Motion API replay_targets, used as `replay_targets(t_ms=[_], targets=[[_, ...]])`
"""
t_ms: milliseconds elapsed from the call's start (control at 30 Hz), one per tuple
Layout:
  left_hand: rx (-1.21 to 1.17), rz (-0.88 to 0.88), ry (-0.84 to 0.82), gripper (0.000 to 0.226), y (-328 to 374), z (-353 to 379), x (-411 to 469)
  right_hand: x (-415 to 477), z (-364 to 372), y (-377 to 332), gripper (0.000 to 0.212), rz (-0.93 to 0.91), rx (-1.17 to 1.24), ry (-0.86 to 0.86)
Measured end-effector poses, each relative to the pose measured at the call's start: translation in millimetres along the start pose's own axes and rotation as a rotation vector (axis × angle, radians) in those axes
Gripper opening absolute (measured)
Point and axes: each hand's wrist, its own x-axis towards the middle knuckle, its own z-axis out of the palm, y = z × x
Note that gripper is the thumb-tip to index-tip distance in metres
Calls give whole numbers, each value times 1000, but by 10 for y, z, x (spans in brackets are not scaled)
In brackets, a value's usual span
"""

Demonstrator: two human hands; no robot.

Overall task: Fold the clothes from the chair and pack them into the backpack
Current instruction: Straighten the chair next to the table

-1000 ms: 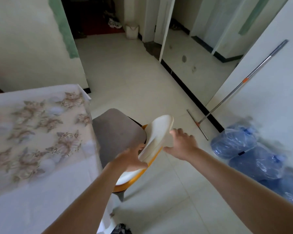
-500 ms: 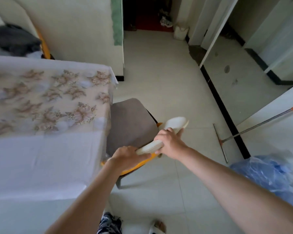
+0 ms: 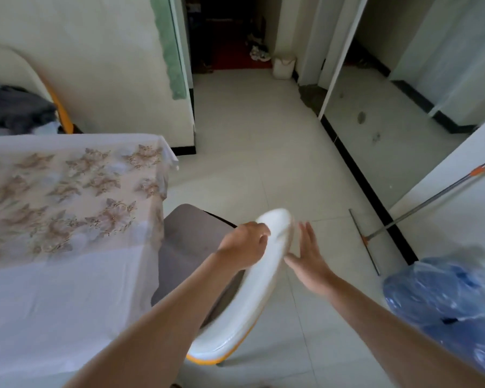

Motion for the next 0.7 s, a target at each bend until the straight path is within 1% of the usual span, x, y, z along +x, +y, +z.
replay_targets(t_ms=[33, 100, 167, 233, 267, 333, 400, 533, 633, 700], targets=[[33, 106, 34, 32, 131, -6, 175, -21, 30, -56, 95, 105, 106, -45], [209, 312, -27, 35, 355, 48, 503, -44, 168, -105, 85, 223, 241, -120], [418, 453, -154, 41, 456, 161, 764, -33, 307, -60, 88, 238, 273, -112], [574, 534, -252, 42, 401, 241, 922, 12, 351, -9, 96, 223, 266, -97], [596, 562, -258, 41, 342, 255, 969, 34, 347, -2, 99, 223, 267, -91], [578, 617, -197, 40, 209, 249, 1034, 76, 328, -24, 96, 232, 290, -76], [539, 609, -167, 41, 107, 185, 1102, 170, 343, -63, 91, 233, 298, -60], [494, 507, -167, 41, -147, -96, 1298, 527, 402, -309, 88, 200, 298, -81], [441, 441, -130, 35, -512, -365, 1457, 832, 489, -577, 75, 163, 284, -109], [417, 379, -109, 32, -757, -535, 1561, 985, 574, -781, 69, 148, 313, -93]])
